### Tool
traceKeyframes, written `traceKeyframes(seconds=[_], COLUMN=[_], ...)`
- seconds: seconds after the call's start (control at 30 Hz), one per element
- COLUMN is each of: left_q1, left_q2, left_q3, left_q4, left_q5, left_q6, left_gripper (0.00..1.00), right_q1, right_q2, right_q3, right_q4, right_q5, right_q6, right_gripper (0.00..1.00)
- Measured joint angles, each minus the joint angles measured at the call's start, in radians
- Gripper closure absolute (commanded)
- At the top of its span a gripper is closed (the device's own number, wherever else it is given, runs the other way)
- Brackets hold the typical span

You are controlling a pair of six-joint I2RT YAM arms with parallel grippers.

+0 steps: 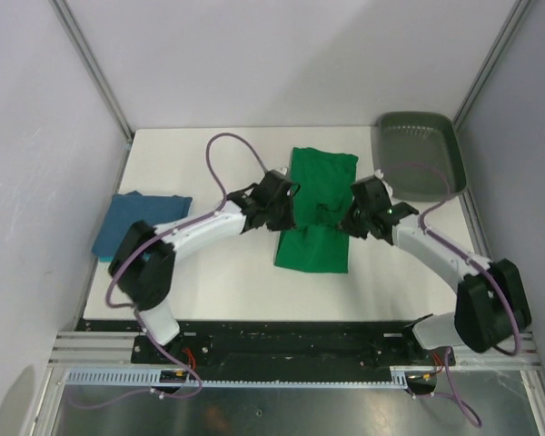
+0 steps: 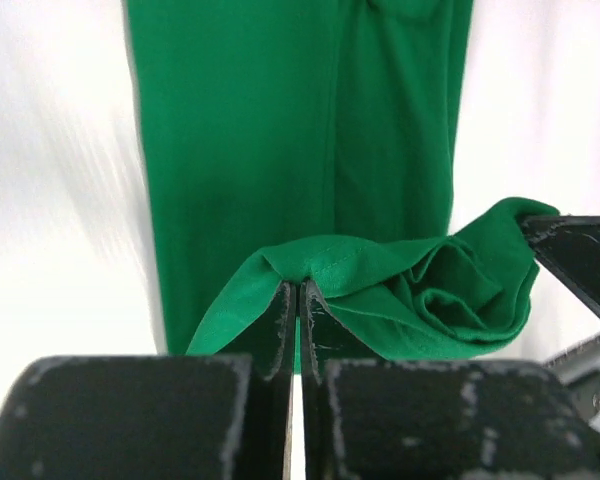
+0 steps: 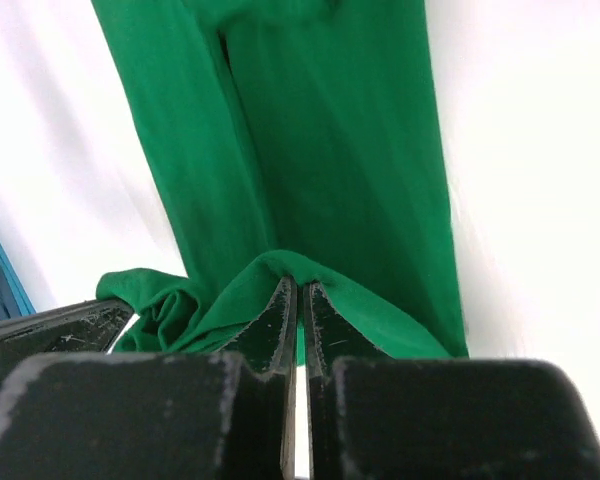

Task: Fold and stack the t-shirts
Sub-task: Fold the folded rectangular tshirt in 1/3 of the way

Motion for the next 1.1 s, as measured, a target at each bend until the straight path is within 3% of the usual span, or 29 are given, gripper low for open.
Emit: traceKeyframes(seconds=[0.43, 0.9, 0.97, 1.0, 1.1], left_q1=[0.139, 0.166, 0.169, 0.171, 0.180], left_q2=[0.314, 0.373, 0.377, 0.380, 0.386], left_q3=[0.287, 0.349, 0.360, 0.363, 0.365], left_q4=[0.011, 0.016, 0.017, 0.019, 0.021], left_q5=[-0.007, 0.023, 0.026, 0.031, 0.045], left_q6=[0.091, 0.132, 0.135, 0.137, 0.149], left_gripper=[1.00, 1.00, 0.99, 0.90, 0.50], right_q1=[-0.225, -0.256, -0.259, -0.261, -0.264], right_q2=[0.330, 0.412, 0.423, 0.427, 0.441], right_q3=[0.130, 0.192, 0.199, 0.202, 0.220], right_q4=[0.175, 0.207, 0.208, 0.208, 0.206], right_q5=[-0.068, -0.122, -0.126, -0.128, -0.135], right_q6=[-0.095, -0.128, -0.133, -0.136, -0.146], right_gripper=[1.00, 1.00, 0.94, 0.89, 0.65])
